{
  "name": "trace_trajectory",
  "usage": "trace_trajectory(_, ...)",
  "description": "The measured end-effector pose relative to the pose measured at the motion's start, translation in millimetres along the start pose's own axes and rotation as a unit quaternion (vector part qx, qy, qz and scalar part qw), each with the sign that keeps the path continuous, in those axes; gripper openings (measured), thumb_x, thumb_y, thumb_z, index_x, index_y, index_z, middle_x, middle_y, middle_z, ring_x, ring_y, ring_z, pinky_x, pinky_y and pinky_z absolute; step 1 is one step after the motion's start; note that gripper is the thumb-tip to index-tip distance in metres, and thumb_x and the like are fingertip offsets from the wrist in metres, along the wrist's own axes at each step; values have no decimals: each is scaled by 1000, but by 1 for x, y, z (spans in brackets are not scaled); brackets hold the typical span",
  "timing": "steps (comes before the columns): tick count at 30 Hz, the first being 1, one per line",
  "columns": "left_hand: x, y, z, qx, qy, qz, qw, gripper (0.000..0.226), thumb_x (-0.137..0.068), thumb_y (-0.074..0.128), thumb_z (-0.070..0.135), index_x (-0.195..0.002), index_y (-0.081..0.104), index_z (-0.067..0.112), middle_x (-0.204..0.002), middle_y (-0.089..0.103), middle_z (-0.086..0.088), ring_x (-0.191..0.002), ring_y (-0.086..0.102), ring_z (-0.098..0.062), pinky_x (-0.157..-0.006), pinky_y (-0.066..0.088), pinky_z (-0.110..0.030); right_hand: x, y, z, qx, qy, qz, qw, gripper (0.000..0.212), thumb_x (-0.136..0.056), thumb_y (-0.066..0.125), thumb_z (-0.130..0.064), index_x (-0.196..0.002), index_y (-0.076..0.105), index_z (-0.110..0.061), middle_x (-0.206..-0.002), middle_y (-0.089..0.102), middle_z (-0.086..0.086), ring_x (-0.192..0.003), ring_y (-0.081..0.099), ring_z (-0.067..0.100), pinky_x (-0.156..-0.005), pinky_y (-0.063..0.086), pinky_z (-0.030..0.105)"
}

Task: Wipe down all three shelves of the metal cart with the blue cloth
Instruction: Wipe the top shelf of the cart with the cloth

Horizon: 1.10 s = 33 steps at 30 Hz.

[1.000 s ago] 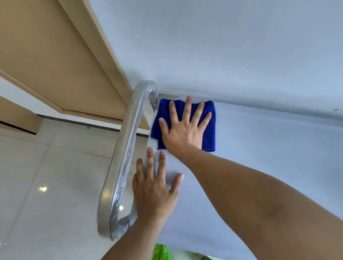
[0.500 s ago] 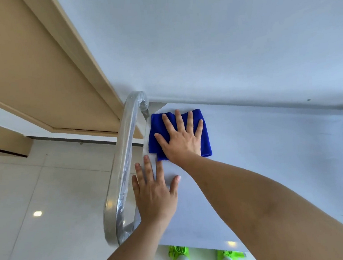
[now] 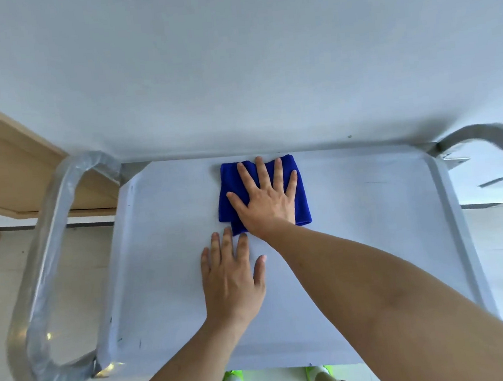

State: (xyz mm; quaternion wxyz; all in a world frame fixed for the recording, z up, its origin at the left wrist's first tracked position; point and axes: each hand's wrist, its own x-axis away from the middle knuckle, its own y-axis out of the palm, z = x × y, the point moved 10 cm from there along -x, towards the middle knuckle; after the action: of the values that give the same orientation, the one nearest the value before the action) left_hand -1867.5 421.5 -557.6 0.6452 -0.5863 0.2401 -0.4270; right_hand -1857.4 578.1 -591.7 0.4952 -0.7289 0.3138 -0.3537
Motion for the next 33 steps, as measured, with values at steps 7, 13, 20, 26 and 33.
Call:
trace_trajectory(7, 5, 21, 143, 22, 105, 9, 994, 47, -93, 50, 44, -126, 58, 11, -134, 55, -16, -127, 47, -36, -101, 41, -51, 9, -36, 145, -9, 58, 18, 998, 72, -91, 8, -77, -155, -5, -46, -168, -7, -6, -150, -23, 30, -115, -21, 58)
trace_trajectory(13, 15, 38, 189, -5, 134, 1, 991, 54, -89, 51, 52, -125, 58, 13, -127, 55, -17, -121, 48, -36, -101, 39, -52, 19, -58, 231, -10, 86, 35, 996, 74, -90, 10, -77, -156, -1, -45, -169, -2, -5, -152, -19, 30, -115, -22, 56)
trace_trajectory(20, 16, 44, 193, -24, 120, -24, 992, 68, -81, 63, 59, -128, 58, 11, -129, 54, -19, -124, 46, -40, -102, 41, -53, 30, -73, 274, -8, 96, 46, 994, 79, -85, 11, -84, -156, 10, -47, -168, 6, -5, -152, -12, 32, -116, -18, 59)
trace_trajectory(26, 15, 41, 194, -31, 113, -30, 993, 69, -80, 64, 60, -130, 58, 12, -130, 53, -19, -121, 48, -40, -98, 45, -52, 64, -75, 300, 26, 95, 55, 994, 78, -88, 6, -83, -156, 9, -46, -169, 7, -5, -152, -12, 34, -115, -14, 64)
trace_trajectory(33, 17, 48, 192, -18, 122, -35, 992, 71, -86, 53, 62, -139, 50, 15, -139, 46, -19, -131, 38, -38, -107, 37, -52, 106, -64, 303, 19, 141, 52, 988, 76, -89, 5, -81, -156, 4, -45, -169, 2, -5, -152, -16, 34, -115, -13, 65)
